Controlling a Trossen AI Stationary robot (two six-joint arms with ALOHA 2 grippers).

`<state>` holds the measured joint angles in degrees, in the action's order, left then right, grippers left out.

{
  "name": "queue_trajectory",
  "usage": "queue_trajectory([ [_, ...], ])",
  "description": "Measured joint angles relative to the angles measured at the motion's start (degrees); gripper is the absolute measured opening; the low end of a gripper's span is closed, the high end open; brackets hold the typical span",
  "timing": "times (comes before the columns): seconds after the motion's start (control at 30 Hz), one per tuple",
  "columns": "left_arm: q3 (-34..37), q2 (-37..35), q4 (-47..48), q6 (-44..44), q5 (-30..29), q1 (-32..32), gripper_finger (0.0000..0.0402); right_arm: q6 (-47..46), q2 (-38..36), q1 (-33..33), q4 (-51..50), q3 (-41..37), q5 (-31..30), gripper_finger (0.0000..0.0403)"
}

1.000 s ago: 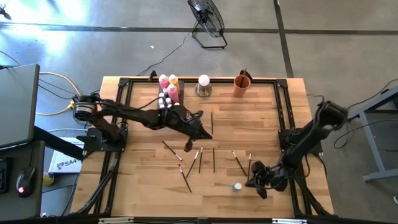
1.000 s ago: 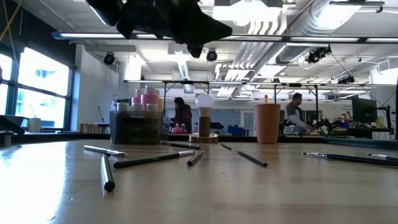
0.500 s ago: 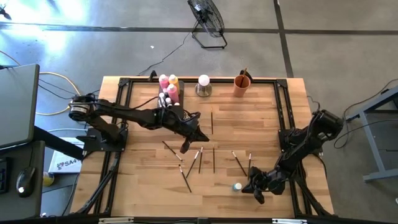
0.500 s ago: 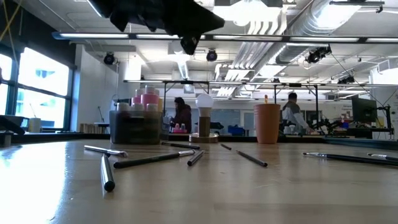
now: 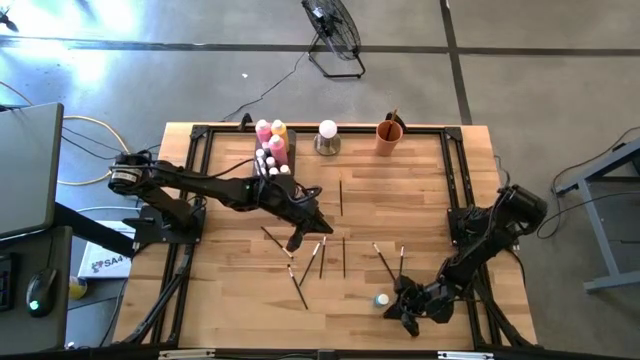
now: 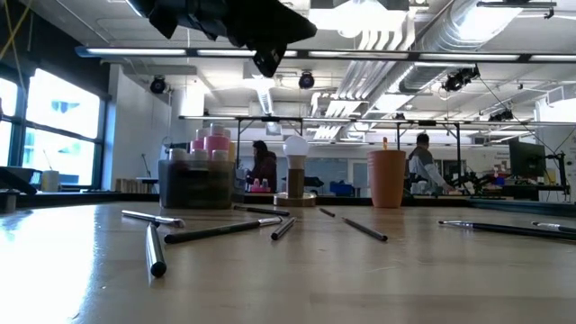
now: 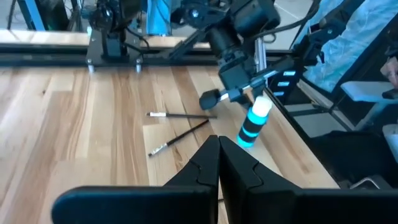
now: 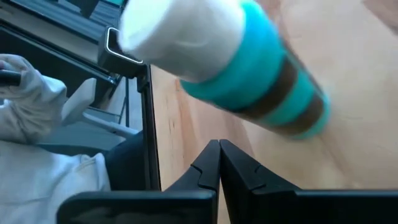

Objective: Pick & Place Paint Supplies
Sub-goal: Put the small blue paint bottle into the gray bin

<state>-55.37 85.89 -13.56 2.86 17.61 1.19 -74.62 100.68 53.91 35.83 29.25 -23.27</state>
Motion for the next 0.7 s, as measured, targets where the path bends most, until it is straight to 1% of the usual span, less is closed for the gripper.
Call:
queue_trajectory([
  [0.13,0.0,0.02,0.48,0.39,0.04,0.0,0.0,1.46,1.7,0.15,-0.32,2.27,-2.19,0.0002],
  [0.23,0.0,0.02,0.57,0.43,0.04,0.0,0.0,1.31,1.86,0.11,-2.62,3.52,-2.21,0.0002],
  [0.4,0.0,0.02,0.52,0.67,0.07,0.0,0.0,-1.74,1.86,0.07,-8.29,5.48,-2.57,0.0002],
  [0.57,0.0,0.02,0.49,0.71,0.09,0.0,0.0,-5.63,1.88,0.04,-14.79,7.51,-5.44,0.0002],
  [0.7,0.0,0.02,0.48,1.96,0.11,-0.02,0.0,-6.88,1.9,0.04,-16.28,7.94,-6.41,0.0002],
])
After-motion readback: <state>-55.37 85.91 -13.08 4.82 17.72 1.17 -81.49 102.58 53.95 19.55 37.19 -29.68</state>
